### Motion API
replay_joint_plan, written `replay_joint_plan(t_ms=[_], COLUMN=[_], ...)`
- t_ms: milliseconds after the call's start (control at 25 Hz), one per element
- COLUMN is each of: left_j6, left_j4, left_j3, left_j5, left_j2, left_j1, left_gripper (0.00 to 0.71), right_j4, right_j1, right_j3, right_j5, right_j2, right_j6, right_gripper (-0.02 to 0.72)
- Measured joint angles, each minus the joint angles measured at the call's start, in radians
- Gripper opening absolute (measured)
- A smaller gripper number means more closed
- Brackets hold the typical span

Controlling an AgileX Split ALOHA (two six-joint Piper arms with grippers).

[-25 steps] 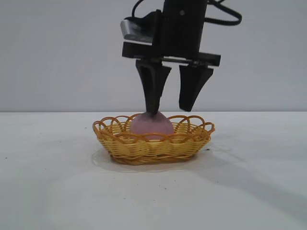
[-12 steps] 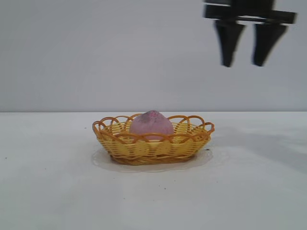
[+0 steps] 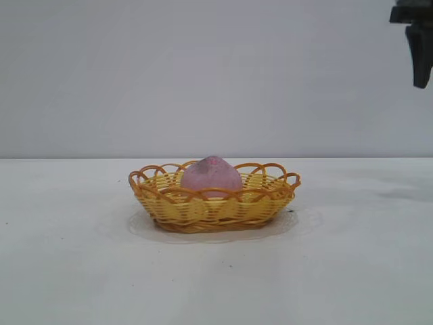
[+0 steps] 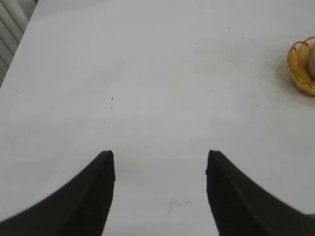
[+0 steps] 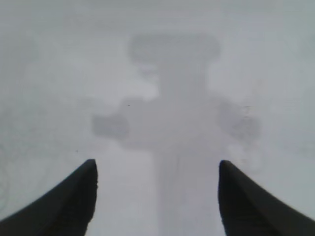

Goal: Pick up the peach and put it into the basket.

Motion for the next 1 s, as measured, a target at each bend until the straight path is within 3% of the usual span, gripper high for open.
replay_joint_plan(t_ms=[280, 640, 1000], left_j6=[0.0, 0.0, 0.0], left_j4=[0.0, 0.0, 0.0], left_j3=[0.0, 0.0, 0.0], left_j5=[0.0, 0.0, 0.0], left_j2=[0.0, 0.0, 0.0], left_j1=[0.0, 0.0, 0.0], left_gripper=[0.363, 0.363, 0.363], right_j4=[-0.005, -0.048, -0.048], right_j1=[0.0, 0.0, 0.0], right_j3=[0.223, 0.593, 0.785], right_j5=[-0.015, -0.027, 0.085], right_j2=[-0.206, -0.7, -1.267], right_j6=[0.0, 0.0, 0.0], right_gripper=[0.447, 0.447, 0.447])
